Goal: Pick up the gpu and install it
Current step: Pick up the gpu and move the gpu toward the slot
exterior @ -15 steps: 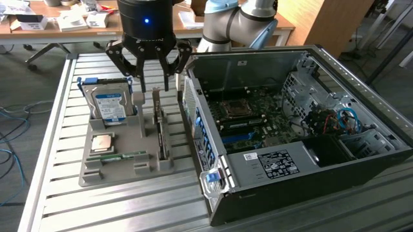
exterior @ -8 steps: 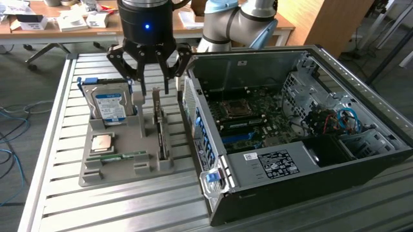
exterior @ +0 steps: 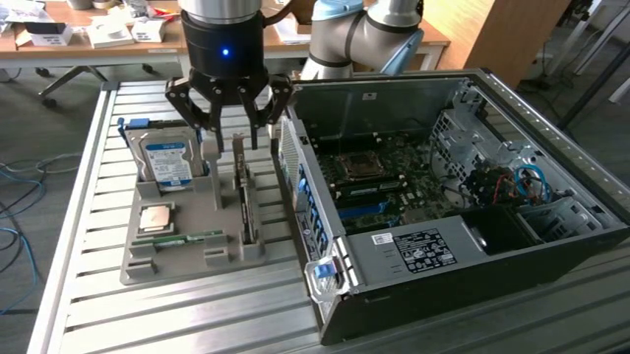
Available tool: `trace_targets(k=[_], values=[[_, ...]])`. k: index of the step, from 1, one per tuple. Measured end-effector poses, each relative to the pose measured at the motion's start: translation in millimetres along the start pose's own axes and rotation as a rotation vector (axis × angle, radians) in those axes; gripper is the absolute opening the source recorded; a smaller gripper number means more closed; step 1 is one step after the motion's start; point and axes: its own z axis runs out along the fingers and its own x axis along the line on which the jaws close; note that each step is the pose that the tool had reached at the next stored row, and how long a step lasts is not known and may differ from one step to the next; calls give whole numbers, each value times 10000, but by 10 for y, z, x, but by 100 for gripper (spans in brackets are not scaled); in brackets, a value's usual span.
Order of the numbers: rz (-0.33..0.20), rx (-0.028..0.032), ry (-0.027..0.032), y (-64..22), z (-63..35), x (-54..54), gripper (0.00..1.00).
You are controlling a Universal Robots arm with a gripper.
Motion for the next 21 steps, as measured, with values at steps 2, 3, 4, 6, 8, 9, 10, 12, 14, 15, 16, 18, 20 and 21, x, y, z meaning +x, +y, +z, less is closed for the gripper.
trace_targets(k=[2,3,4,6,8,9,10,12,14,15,16,18,20,21], values=[[0,0,0,-1,27,1,49],[-1,0,-1,-2,39,1,49],[-1,0,0,-3,51,1,49],[-1,-1,-1,-4,74,2,49],[-1,0,0,-5,98,2,49],[0,0,0,-5,111,3,49],[-1,0,0,-6,123,3,49],[-1,0,0,-7,151,3,49],[0,-1,-1,-9,182,4,49],[-1,-1,-1,-9,197,4,49],[-1,0,0,-10,210,5,49],[-1,0,0,-11,237,5,49],[-1,0,0,-13,264,6,49],[0,0,0,-13,279,6,49]])
